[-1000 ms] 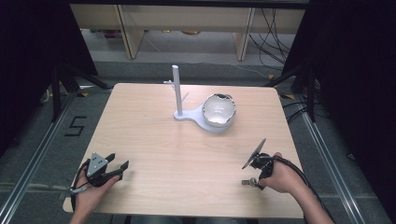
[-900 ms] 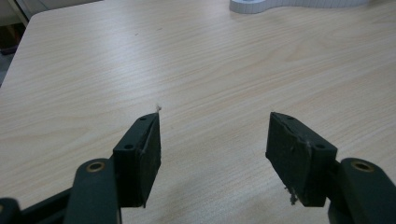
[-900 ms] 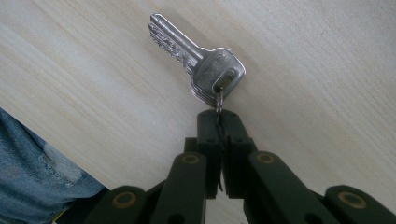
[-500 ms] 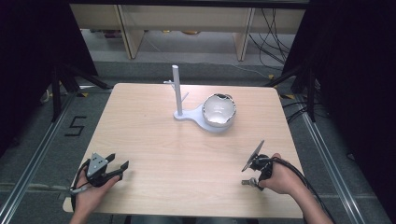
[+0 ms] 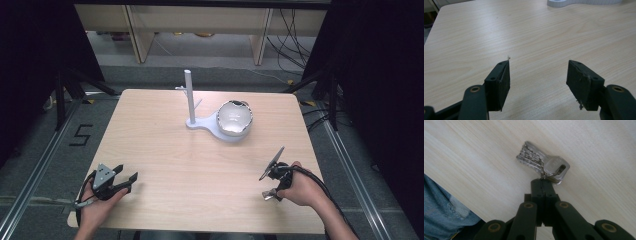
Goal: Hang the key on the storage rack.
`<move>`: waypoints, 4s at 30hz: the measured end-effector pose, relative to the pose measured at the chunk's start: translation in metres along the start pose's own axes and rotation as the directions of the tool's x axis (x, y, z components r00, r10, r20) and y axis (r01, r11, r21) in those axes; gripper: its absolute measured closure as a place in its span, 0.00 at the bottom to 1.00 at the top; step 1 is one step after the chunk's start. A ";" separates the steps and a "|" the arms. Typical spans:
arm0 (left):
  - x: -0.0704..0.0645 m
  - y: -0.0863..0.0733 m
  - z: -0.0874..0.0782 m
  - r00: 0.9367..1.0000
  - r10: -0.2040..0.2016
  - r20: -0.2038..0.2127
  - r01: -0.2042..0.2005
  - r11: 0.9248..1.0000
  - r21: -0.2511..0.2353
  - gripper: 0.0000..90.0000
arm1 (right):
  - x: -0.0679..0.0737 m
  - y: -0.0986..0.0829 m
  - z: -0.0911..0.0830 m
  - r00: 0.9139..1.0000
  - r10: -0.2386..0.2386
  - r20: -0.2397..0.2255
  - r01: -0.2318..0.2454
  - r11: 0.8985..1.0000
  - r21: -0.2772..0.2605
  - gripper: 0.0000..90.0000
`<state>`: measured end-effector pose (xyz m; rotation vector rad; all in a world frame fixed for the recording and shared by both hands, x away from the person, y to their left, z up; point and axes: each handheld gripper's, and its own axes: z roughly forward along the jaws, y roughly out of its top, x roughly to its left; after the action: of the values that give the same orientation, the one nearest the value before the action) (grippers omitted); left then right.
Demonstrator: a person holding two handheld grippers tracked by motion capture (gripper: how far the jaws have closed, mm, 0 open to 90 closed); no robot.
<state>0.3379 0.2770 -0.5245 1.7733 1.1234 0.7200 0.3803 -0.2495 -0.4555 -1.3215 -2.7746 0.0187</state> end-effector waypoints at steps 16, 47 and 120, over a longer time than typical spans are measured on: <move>0.000 0.000 0.000 1.000 0.001 -0.001 -0.001 1.000 0.000 0.39 | -0.006 0.006 -0.046 1.000 0.004 -0.028 -0.005 0.998 -0.070 1.00; 0.000 0.000 -0.001 1.000 0.002 -0.005 -0.002 1.000 0.002 0.39 | 0.024 0.082 -0.094 0.988 -0.153 -0.025 0.141 0.956 -0.259 1.00; -0.162 0.144 0.136 0.576 0.384 0.722 -0.319 0.918 -0.234 0.89 | 0.069 0.129 -0.114 0.943 -0.320 -0.095 0.286 0.921 -0.265 1.00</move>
<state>0.4375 0.0509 -0.4560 1.9569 0.1512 0.1565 0.4450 -0.1164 -0.3432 -0.8718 -2.8977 -0.4318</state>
